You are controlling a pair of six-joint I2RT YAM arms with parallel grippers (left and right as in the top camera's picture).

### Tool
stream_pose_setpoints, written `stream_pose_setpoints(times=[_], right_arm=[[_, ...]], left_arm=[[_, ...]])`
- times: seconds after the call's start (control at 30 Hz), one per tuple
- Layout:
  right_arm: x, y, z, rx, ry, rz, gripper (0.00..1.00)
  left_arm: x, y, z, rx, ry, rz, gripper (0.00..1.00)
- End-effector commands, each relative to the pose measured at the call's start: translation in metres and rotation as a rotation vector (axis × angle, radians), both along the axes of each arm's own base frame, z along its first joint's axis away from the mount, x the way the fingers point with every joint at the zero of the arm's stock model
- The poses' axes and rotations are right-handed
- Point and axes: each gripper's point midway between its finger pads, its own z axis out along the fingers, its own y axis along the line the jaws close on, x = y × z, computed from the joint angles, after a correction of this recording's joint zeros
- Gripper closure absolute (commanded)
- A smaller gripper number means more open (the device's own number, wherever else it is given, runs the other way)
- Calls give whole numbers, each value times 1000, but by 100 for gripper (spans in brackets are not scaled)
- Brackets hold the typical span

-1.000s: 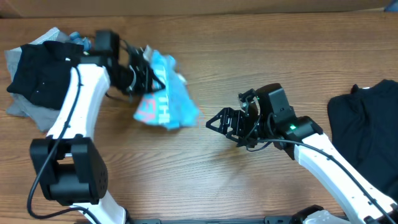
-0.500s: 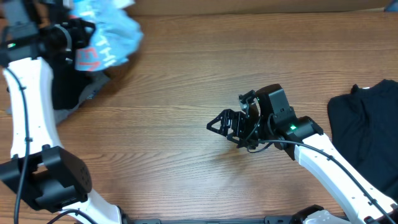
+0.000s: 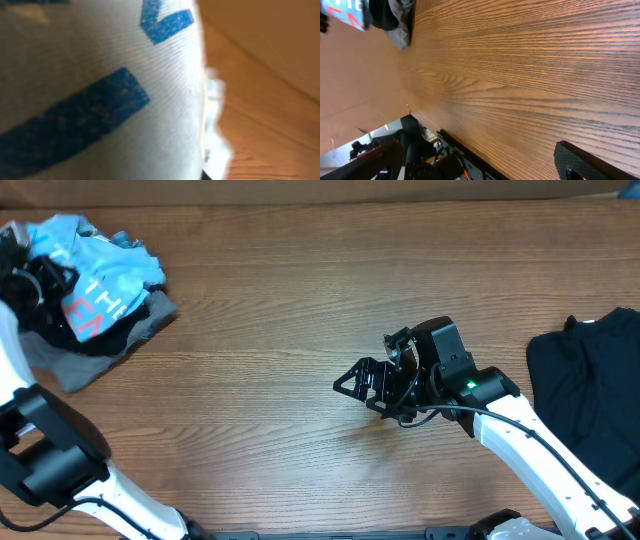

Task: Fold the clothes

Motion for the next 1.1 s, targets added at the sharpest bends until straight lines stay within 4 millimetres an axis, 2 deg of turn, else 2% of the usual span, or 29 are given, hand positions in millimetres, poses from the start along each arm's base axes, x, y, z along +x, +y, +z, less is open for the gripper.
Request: stream_pose_setpoints(times=[0.0,0.07,0.1,0.17,0.2,0.23,0.43,0.5,0.57,0.67,0.73,0.8,0.9,1.07], right_arm=[[4,0,8,9,-30,1,0],[4,0,8,11,-30,2,0],[4,0,8,11,-29,2,0],[3,1,9,15,-27,5,0],[3,1,9,18,-26,7,0],[2,2,10,21,-25,10,0],[0,3,12,35,-29,30,0],[1,3,11,26,-54,44,0],[3,1,10,9,-78,46,0],[11,-4,12,-25,-142,35,0],[17,-7,20,-50,-205,27,0],[26,-13,37,-86,-304,11,0],[41,-31,72,-165,-467,-55,0],[52,-63,133,-310,-727,-130,0]], left_arm=[[-14,31,13,41,-7,66,75],[-27,44,13,28,0,99,61],[-32,46,15,13,0,107,50],[-39,47,21,-29,-24,104,36],[-42,47,27,-51,-46,96,25],[-46,46,36,-77,-69,94,2],[-78,55,75,-47,-75,202,0],[-83,48,97,-31,-113,208,0],[-86,32,125,-13,-164,177,0],[-89,-10,162,45,-235,53,0],[-91,-48,181,99,-265,-58,0],[-95,-92,194,156,-268,-177,0],[-114,-160,197,264,-195,-322,0],[-151,-244,197,398,-109,-490,0]])
